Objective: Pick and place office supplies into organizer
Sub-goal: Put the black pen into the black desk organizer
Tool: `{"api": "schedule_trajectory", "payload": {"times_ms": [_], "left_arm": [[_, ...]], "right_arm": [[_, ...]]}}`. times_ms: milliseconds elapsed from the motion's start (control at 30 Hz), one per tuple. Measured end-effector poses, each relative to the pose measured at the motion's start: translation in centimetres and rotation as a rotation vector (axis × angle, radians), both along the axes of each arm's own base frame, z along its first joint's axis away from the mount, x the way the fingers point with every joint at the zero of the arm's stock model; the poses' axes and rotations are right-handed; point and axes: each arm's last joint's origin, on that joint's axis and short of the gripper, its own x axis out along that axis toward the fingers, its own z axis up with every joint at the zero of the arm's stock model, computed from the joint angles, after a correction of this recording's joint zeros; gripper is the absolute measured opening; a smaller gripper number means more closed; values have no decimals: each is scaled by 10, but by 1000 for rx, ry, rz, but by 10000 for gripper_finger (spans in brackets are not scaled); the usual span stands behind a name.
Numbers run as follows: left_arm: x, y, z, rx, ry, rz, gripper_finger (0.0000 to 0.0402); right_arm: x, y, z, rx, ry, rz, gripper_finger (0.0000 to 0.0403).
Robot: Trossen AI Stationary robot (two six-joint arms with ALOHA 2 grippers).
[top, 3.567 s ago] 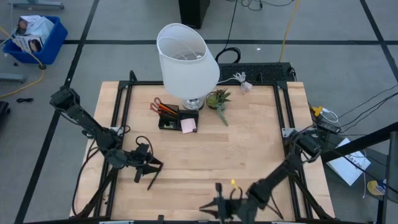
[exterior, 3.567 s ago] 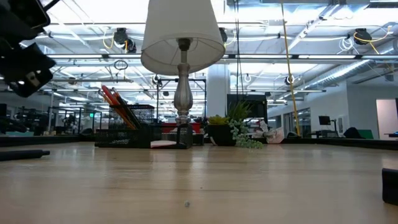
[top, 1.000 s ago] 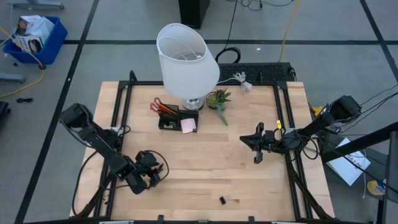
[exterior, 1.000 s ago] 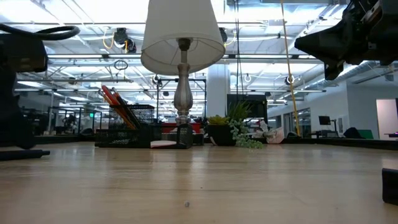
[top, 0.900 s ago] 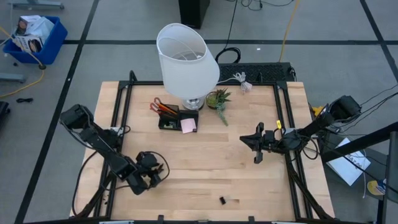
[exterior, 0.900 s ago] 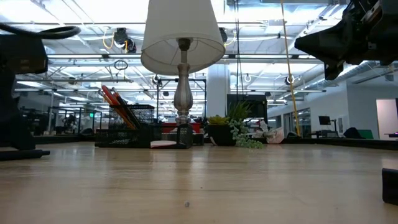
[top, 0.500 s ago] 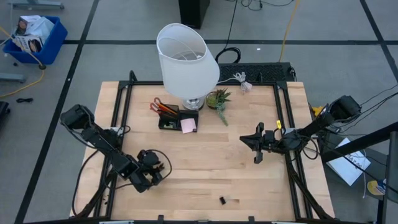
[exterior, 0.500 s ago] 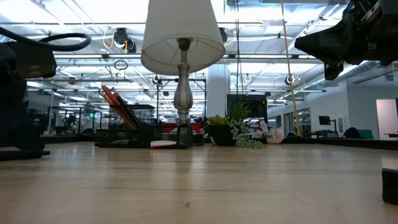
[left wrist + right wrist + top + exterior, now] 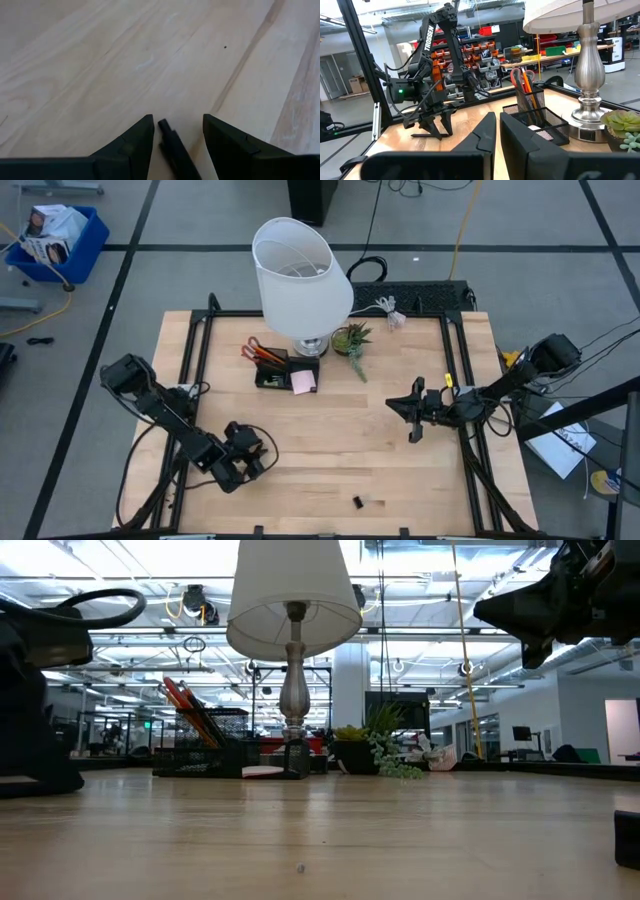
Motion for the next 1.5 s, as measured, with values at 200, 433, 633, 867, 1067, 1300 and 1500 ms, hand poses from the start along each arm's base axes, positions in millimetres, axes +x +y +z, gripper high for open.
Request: {"api": "schedule_trajectory", "payload": {"times_ms": [200, 433, 633, 867, 1067, 1300, 1500], "left_arm": [[-2, 0, 0, 18, 12, -17, 179], [-8, 2, 2, 3, 65, -7, 179], [-15, 5, 10, -25, 115, -12, 147], [-20, 9, 14, -25, 168, -7, 67], [-20, 9, 15, 7, 166, -48, 46], [-18, 9, 15, 47, 105, -52, 75], [-13, 15, 15, 132, 55, -35, 46]], "right_arm": [[0, 0, 0, 0, 0, 0, 18], [0, 0, 0, 0, 0, 0, 18], [0, 0, 0, 0, 0, 0, 18], [0, 0, 0, 0, 0, 1, 18], [0, 0, 0, 0, 0, 0, 18], [0, 0, 0, 0, -1, 0, 18], [0, 0, 0, 0, 0, 0, 18]]}}
